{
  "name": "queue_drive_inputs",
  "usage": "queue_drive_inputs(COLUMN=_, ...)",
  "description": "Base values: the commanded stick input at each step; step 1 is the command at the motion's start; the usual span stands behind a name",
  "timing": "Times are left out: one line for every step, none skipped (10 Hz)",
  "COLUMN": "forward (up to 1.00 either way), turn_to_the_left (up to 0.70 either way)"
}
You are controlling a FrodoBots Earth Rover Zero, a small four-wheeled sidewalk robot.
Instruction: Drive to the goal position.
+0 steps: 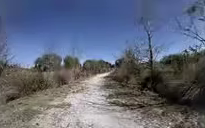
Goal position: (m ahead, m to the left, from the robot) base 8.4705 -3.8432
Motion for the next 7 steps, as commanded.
queue_drive_inputs(forward=0.70, turn_to_the_left=0.00)
queue_drive_inputs(forward=0.70, turn_to_the_left=0.00)
queue_drive_inputs(forward=0.70, turn_to_the_left=0.00)
queue_drive_inputs(forward=0.70, turn_to_the_left=0.00)
queue_drive_inputs(forward=0.70, turn_to_the_left=0.00)
queue_drive_inputs(forward=0.70, turn_to_the_left=0.00)
queue_drive_inputs(forward=0.70, turn_to_the_left=0.00)
